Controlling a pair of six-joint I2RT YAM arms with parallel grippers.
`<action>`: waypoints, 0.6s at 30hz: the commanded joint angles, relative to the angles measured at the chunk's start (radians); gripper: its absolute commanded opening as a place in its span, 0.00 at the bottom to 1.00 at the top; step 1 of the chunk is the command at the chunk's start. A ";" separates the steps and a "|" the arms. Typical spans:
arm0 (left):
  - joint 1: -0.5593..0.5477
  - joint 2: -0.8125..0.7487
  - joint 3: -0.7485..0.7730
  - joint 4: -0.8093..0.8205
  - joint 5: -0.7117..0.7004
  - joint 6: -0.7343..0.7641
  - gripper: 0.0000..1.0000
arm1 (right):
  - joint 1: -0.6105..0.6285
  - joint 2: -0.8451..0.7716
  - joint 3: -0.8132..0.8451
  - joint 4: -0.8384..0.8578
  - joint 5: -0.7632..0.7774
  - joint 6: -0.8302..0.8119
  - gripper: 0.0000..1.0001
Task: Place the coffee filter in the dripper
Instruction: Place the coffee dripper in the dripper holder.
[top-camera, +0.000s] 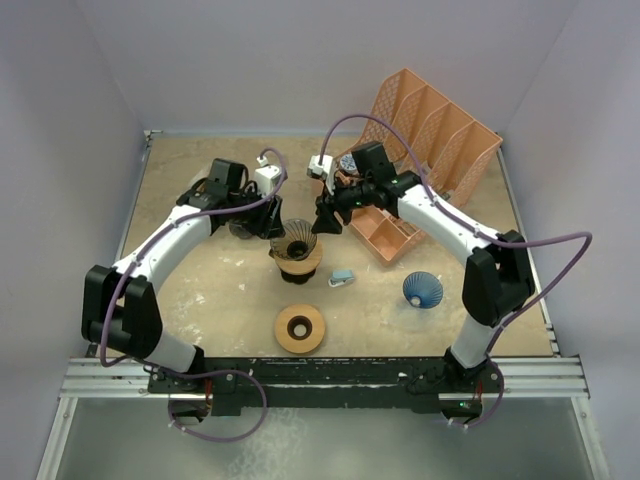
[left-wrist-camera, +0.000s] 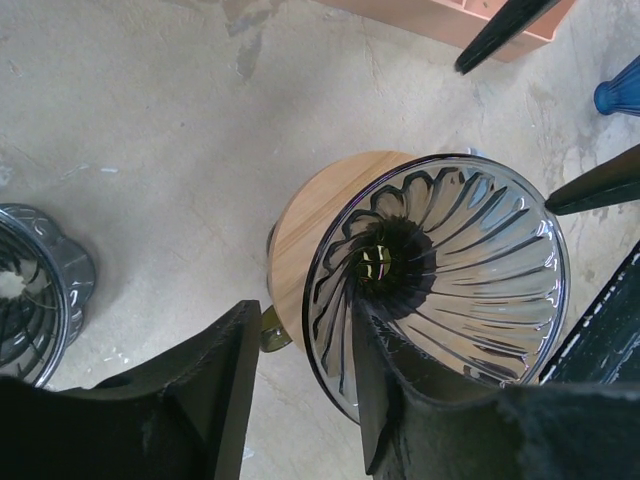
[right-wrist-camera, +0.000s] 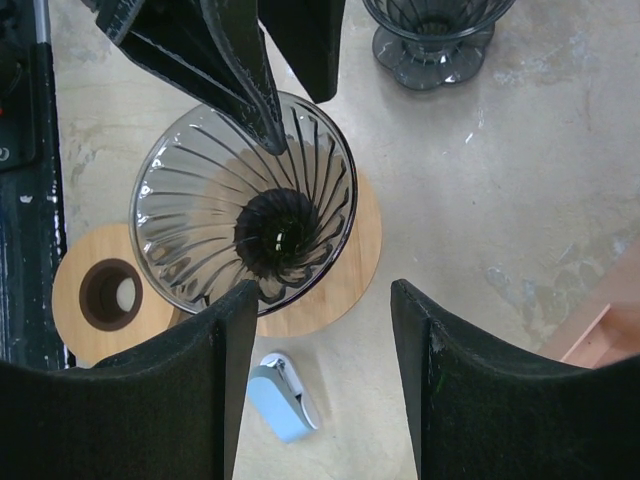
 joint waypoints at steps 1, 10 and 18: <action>0.007 0.010 0.014 0.019 0.056 -0.033 0.39 | 0.013 0.015 -0.013 0.026 -0.037 0.016 0.59; 0.004 0.017 0.007 0.022 0.064 -0.045 0.32 | 0.026 0.038 -0.024 0.033 -0.036 0.017 0.53; -0.005 0.018 -0.006 0.018 0.054 -0.040 0.23 | 0.026 0.040 -0.062 0.045 -0.023 0.001 0.44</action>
